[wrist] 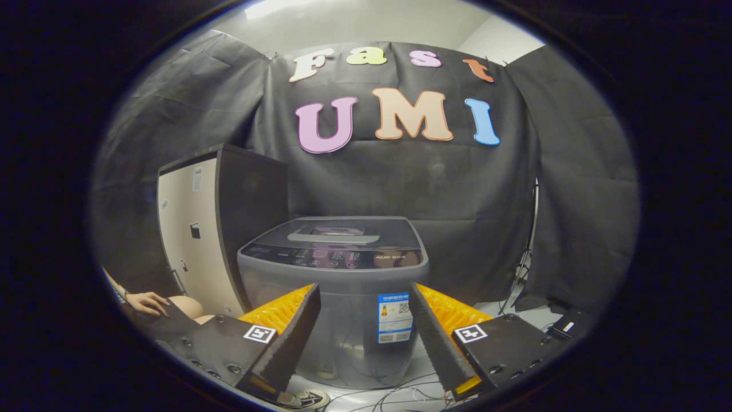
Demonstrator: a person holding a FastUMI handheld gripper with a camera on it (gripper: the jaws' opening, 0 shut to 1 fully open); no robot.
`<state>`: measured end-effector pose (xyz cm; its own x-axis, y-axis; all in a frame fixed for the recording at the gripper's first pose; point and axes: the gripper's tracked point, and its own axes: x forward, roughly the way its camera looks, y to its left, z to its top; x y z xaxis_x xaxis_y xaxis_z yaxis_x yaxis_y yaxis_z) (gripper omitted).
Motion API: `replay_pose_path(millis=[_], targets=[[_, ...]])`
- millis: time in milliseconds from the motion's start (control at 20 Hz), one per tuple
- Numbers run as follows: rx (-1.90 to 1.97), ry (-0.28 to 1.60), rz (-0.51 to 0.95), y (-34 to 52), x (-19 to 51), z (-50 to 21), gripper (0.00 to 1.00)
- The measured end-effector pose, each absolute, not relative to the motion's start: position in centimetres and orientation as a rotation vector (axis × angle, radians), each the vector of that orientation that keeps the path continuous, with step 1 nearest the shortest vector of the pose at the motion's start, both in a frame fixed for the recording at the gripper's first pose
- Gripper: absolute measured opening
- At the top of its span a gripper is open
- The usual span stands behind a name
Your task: Put the clothes into the washing machine and then close the washing machine lid.
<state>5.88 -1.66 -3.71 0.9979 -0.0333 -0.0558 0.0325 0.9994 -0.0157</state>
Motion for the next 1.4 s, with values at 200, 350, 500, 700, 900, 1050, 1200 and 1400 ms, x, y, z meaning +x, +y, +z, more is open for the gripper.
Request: replay_pose_path(millis=[200,350,500,700,900,1050,1200,1400], targets=[[-0.015,0.056,-0.033,-1.72,5.9,-3.7,0.97],[-0.015,0.064,-0.034,-1.74,6.1,-3.83,0.97],[-0.015,0.067,-0.034,-1.72,6.06,-3.93,0.97],[-0.015,0.075,-0.034,-1.7,6.09,-4.02,0.97],[-0.015,0.076,-0.034,-1.69,6.11,-4.05,0.97],[-0.015,0.076,-0.033,-1.71,6.03,-4.01,0.97],[-0.015,0.079,-0.033,-1.71,6.11,-4.09,0.97],[-0.015,0.085,-0.033,-1.67,6.09,-4.29,0.97]])
